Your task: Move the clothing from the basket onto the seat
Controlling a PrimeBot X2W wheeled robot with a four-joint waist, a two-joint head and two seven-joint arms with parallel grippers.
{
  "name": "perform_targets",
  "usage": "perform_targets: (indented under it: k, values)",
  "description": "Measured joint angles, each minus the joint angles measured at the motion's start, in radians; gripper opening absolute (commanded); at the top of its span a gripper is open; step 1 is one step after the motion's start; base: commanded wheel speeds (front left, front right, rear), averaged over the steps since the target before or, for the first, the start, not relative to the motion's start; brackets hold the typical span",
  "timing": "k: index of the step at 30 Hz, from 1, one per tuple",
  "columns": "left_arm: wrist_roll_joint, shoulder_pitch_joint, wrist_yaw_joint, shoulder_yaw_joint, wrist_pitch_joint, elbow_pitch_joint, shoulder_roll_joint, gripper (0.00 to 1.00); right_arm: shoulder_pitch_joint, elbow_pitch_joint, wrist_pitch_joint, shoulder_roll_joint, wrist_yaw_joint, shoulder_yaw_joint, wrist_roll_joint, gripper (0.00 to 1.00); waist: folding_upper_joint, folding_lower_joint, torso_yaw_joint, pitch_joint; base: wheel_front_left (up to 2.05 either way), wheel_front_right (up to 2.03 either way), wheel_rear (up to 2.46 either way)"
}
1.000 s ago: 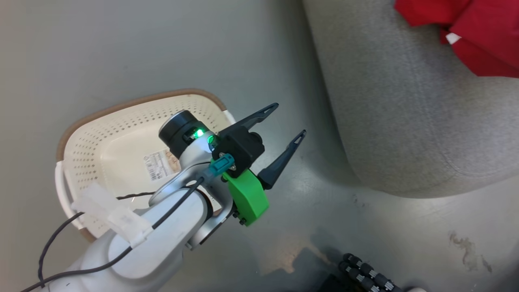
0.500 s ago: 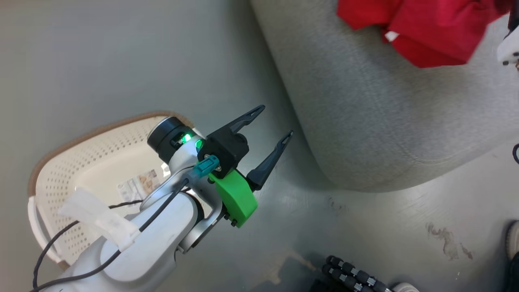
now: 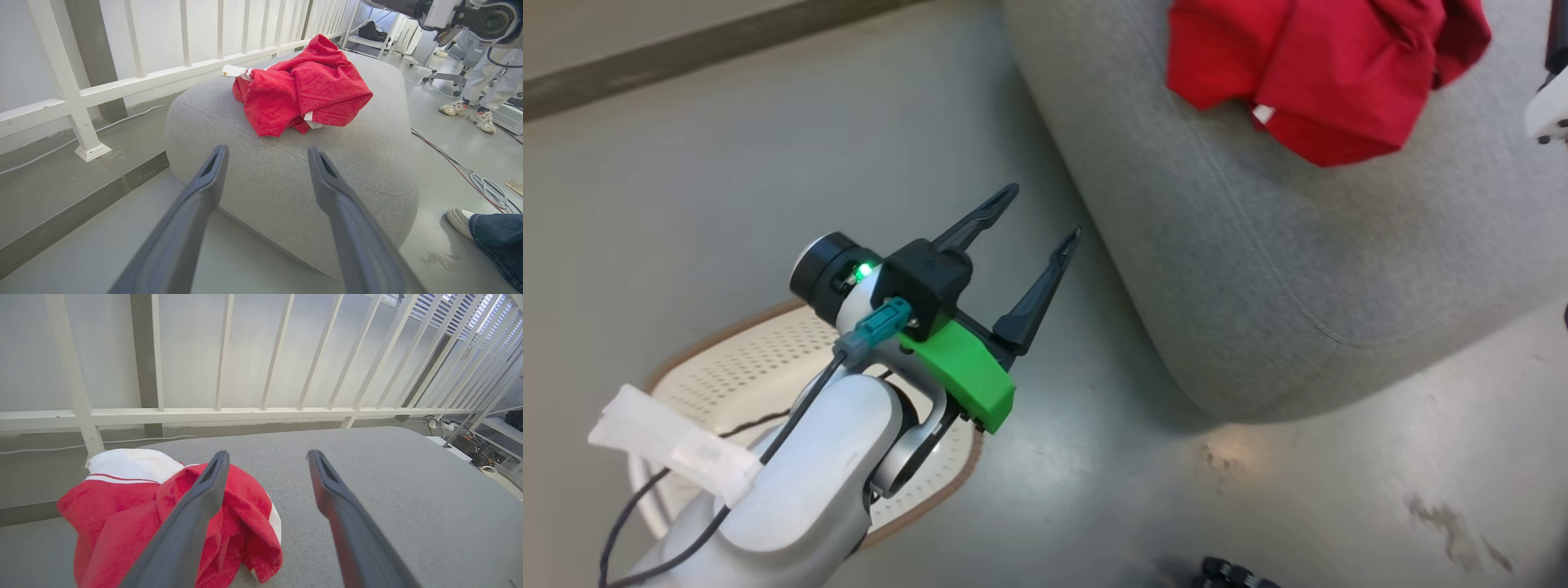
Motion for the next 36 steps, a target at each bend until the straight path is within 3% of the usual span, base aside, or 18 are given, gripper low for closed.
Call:
perform_targets:
  k: [9, 23, 36]
  values:
    - [-0.047, 0.074, 0.040, 0.065, -0.076, 0.054, -0.009, 1.00, 0.048, -0.058, -0.007, 0.066, 0.030, 0.049, -0.005, 1.00, 0.0000, 0.0000, 0.101, -0.077, 0.00, 0.00, 0.00]
    - [-0.107, 0.218, 0.074, 0.166, -0.123, 0.127, -0.002, 1.00, 0.213, -0.098, -0.007, 0.140, 0.039, 0.067, -0.001, 1.00, 0.0000, 0.0000, 0.272, -0.207, 0.00, 0.00, 0.00]
    - [-0.129, 0.397, 0.096, 0.296, -0.137, 0.172, 0.039, 1.00, 0.466, -0.215, -0.007, 0.227, -0.007, 0.034, 0.033, 1.00, -0.0001, 0.0000, 0.417, -0.370, 0.00, 0.00, 0.00]
